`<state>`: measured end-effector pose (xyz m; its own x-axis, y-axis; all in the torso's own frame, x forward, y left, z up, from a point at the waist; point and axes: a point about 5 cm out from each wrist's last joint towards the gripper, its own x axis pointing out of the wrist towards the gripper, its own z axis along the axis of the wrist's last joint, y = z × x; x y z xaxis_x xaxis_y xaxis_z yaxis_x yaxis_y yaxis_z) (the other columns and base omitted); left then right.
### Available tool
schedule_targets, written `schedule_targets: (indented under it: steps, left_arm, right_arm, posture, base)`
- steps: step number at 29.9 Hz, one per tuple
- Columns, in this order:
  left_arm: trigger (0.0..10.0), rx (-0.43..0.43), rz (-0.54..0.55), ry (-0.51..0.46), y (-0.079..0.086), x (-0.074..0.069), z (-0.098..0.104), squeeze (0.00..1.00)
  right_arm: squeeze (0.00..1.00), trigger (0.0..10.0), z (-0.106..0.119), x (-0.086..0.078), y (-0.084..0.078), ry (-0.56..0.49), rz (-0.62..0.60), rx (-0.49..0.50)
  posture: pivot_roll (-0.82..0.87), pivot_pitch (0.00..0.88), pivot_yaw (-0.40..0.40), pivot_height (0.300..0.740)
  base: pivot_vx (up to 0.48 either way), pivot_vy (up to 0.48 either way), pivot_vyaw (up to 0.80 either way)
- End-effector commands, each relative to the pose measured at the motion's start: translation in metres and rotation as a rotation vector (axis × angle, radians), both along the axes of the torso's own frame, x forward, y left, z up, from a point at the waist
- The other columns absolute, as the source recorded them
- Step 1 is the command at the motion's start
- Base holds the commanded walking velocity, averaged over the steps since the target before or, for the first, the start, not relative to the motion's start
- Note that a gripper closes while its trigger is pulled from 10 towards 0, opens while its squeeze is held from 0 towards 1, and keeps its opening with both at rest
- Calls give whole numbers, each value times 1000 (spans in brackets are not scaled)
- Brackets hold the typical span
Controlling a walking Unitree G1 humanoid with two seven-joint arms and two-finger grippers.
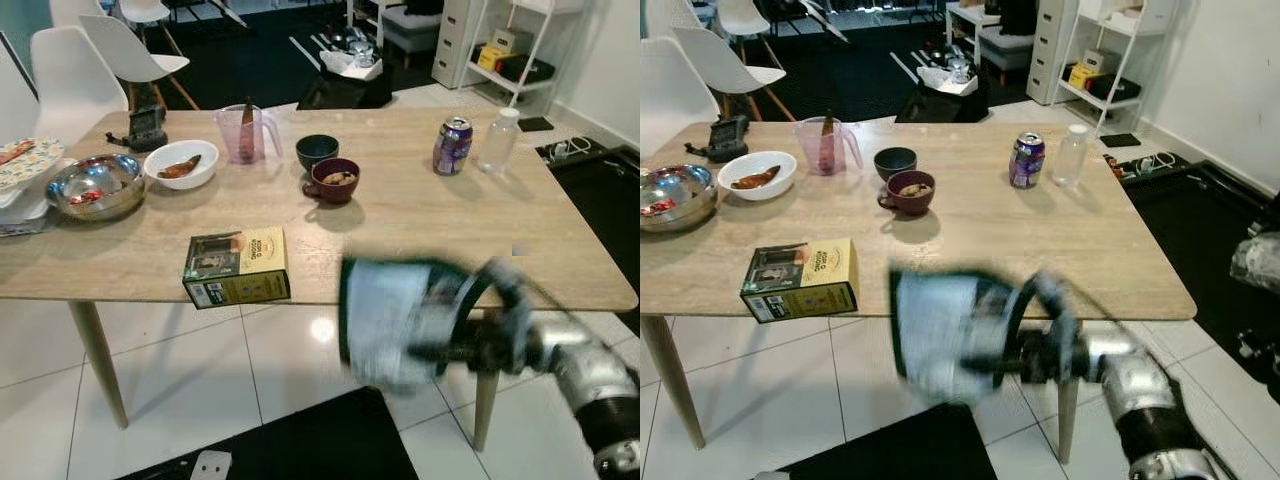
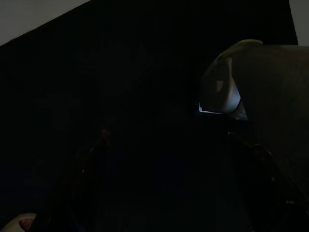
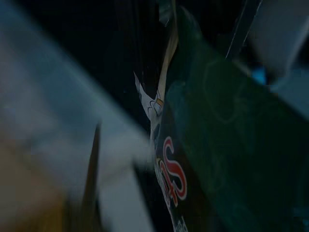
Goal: Restocking fridge
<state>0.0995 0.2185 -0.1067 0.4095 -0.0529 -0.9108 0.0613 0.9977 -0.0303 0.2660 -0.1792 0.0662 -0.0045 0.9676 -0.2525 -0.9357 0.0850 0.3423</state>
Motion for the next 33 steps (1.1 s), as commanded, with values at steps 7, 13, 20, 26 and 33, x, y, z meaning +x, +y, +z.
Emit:
schedule_targets:
  steps: [7,13,20,26,33]
  left_arm:
    - [10000,15,-18,22,-1,-5,-2,0]
    - [10000,22,-27,30,-2,-6,-2,0]
    - [10000,25,-26,26,-5,-3,-3,0]
    - [10000,28,-26,21,-6,0,-2,0]
    - [10000,32,-30,21,-6,2,-2,0]
  right_arm:
    - [0,10000,-66,-33,-37,62,-78,-550]
    - [0,10000,-100,-47,-70,11,-406,-935]
    - [0,10000,-124,-75,-89,149,-880,-1040]
    - [0,10000,-144,-109,-87,294,-1042,-1081]
    - [0,10000,-164,-143,-64,360,-962,-1170]
  posture:
    - [36,0,-10,740]
    - [34,0,-16,740]
    - [32,0,-20,740]
    - [25,0,-16,740]
    - [31,0,-7,740]
  base:
    - [0,0,0]
    - [0,0,0]
    - [0,0,0]
    - [0,0,0]
    - [0,0,0]
